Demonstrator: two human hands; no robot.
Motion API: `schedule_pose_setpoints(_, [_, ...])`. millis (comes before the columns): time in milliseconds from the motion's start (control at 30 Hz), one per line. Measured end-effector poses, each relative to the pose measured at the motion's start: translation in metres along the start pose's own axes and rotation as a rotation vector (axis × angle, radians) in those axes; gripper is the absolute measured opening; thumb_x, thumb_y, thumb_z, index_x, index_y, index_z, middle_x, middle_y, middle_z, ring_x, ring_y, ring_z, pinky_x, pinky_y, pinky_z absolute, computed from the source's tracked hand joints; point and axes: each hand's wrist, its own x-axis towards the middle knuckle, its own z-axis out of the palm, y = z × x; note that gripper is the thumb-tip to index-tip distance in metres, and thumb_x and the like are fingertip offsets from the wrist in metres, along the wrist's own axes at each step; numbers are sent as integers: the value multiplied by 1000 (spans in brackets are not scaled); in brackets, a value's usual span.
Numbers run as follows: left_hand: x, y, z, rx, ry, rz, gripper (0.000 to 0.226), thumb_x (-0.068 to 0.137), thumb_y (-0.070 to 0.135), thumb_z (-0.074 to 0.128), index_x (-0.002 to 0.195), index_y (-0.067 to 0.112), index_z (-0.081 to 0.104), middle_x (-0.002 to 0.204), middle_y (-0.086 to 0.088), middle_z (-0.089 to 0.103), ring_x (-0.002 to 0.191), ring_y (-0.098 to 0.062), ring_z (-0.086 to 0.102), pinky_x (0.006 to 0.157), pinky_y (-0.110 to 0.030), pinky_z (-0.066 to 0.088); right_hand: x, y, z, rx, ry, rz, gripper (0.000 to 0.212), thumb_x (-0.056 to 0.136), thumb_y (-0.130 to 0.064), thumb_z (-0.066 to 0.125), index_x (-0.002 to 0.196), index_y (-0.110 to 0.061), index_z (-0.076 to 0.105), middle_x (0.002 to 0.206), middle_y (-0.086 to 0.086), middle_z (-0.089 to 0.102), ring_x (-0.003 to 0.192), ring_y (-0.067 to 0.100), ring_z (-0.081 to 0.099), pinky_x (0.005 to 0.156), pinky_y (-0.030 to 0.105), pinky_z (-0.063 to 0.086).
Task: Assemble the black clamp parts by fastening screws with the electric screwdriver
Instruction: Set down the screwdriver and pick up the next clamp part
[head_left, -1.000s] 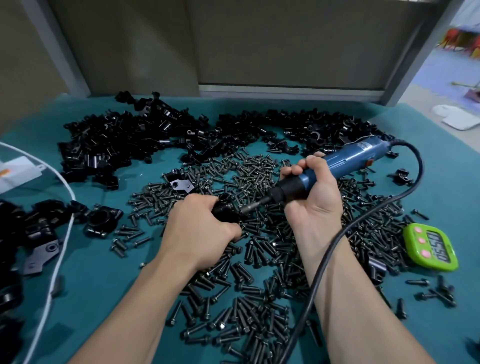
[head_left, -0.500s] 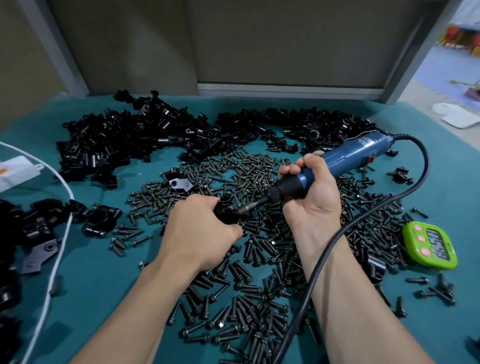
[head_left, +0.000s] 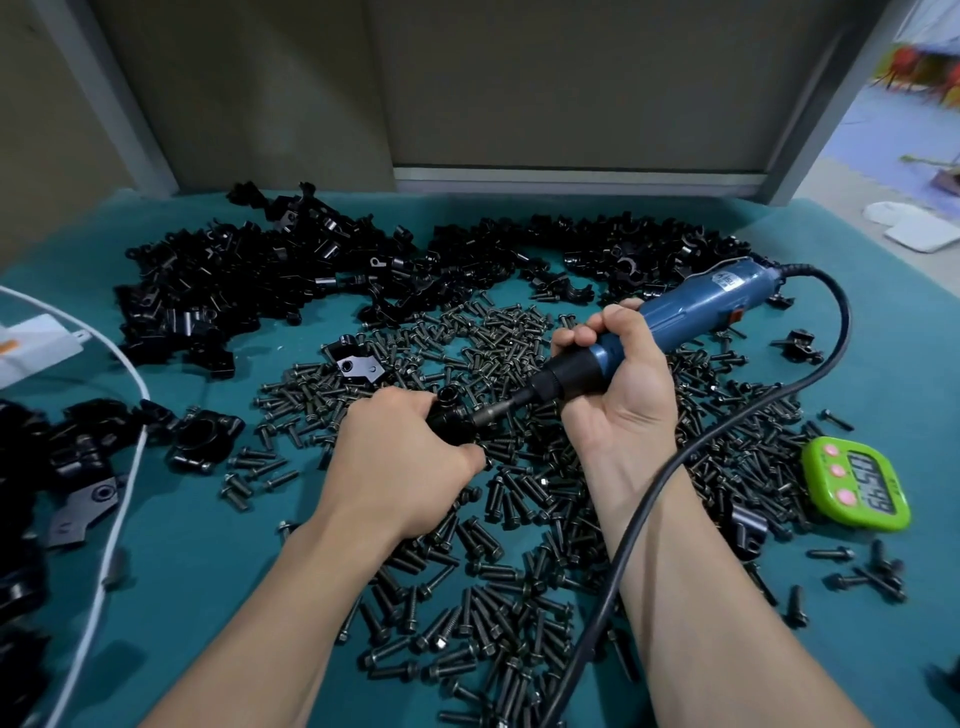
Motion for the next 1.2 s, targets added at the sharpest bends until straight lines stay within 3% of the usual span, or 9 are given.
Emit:
schedule_pose_setpoints(467, [-3,5,-1,133,0,14,28,78,29,82,68,17,58,51,1,57,29,-7,44,29,-19,27,-1,2,0,-14,-9,-16,28,96,10,49,96,-17,54,66,3,54,50,14,50,56,29,51])
schedule_pose_setpoints(600, [-3,7,-1,130,-4,18,28,78,27,81,68,17,58,51,1,57,31,-1,47,28,-19,26,-1,1,0,-13,-15,-16,28,96,10,49,96,-17,54,66,3,54,50,14,50,56,29,51])
schedule_pose_setpoints(1200, [-3,3,-1,55,-14,18,25,78,23,81,69,13,60,53,-1,58,30,-8,46,30,-20,31,-5,1,5,-9,-89,-7,29,96,11,47,100,-17,55,66,3,54,50,14,49,57,30,51])
